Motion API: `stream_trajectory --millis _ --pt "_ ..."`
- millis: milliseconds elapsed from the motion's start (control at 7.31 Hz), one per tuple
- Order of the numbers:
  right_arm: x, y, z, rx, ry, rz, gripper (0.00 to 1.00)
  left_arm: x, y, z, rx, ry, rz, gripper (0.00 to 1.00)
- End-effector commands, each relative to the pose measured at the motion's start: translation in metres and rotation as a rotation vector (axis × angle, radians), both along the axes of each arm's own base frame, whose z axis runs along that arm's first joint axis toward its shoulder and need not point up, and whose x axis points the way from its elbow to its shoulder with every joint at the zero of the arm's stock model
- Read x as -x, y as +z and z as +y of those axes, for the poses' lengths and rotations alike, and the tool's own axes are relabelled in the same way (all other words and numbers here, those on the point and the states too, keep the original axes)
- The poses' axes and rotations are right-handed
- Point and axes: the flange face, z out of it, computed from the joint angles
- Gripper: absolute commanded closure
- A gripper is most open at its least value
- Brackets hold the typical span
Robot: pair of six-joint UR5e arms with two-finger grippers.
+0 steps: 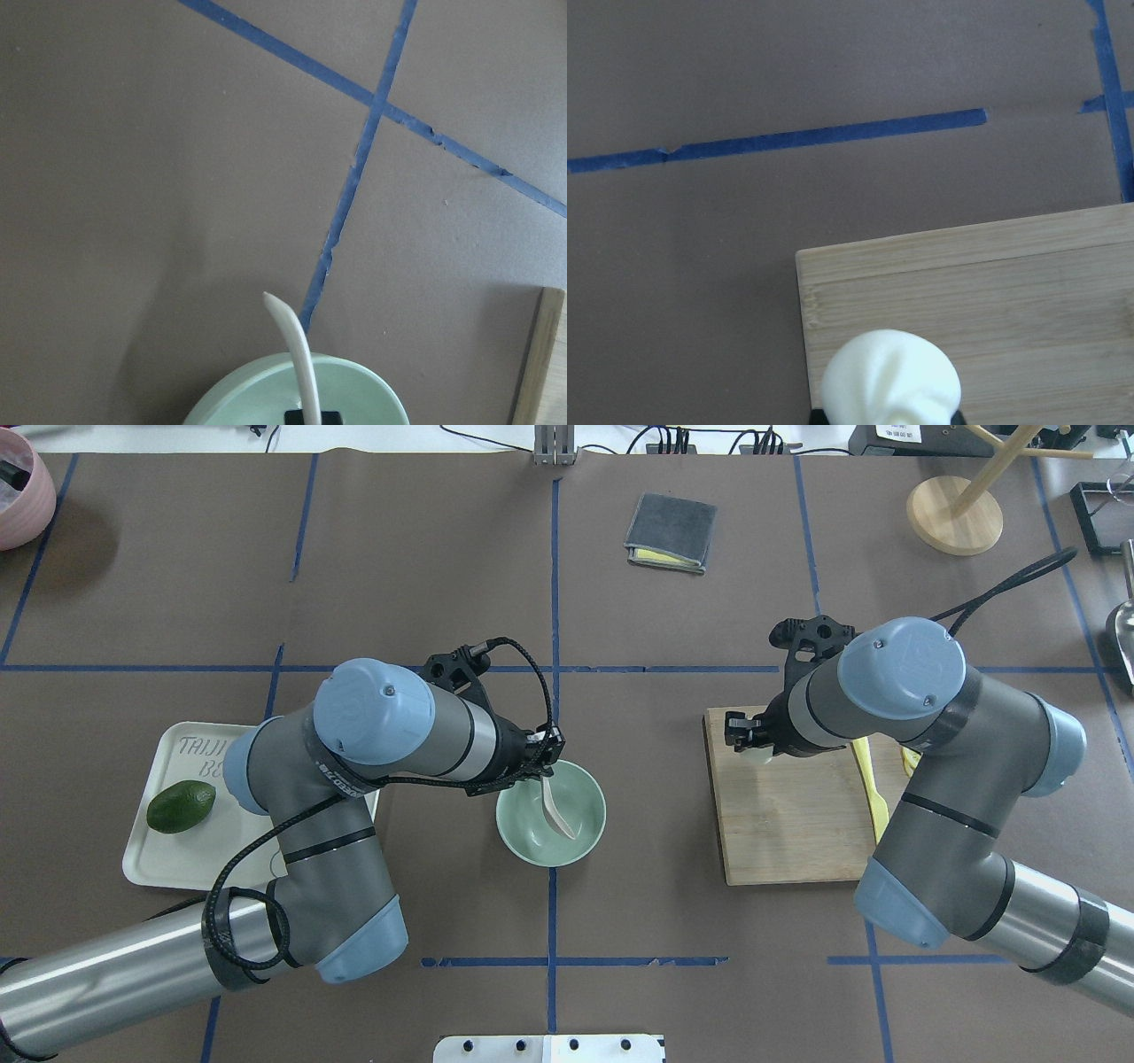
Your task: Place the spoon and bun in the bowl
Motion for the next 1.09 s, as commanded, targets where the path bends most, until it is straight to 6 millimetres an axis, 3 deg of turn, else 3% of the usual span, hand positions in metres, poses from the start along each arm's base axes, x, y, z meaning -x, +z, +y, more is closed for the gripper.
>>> stream_trajectory --millis 0,274,410,547,821,957 --pt "-0.008 -0.009 -0.004 0.004 0.001 -0.023 0.50 0.000 0.002 -0.006 -0.028 -0.012 -0.003 1.00" --pt "-0.006 -0.016 -0.005 0.000 0.004 -0.033 0.50 0.018 0.006 -0.030 -0.058 -0.036 -0.020 1.00" --pt "-0.004 -0.021 -0.006 -0.002 0.007 -0.041 0.50 0.018 0.007 -0.030 -0.059 -0.035 -0.020 1.00" --pt "-0.003 -0.030 -0.007 -0.008 0.010 -0.052 0.50 0.018 0.006 -0.028 -0.061 -0.033 -0.017 0.01" --pt "0.000 -0.036 -0.005 -0.010 0.009 -0.063 0.50 0.040 -0.014 -0.026 -0.073 -0.019 0.020 0.00" --pt "0.013 -0.056 0.000 -0.004 0.010 -0.094 0.50 0.071 -0.006 -0.041 -0.052 0.001 0.025 0.00"
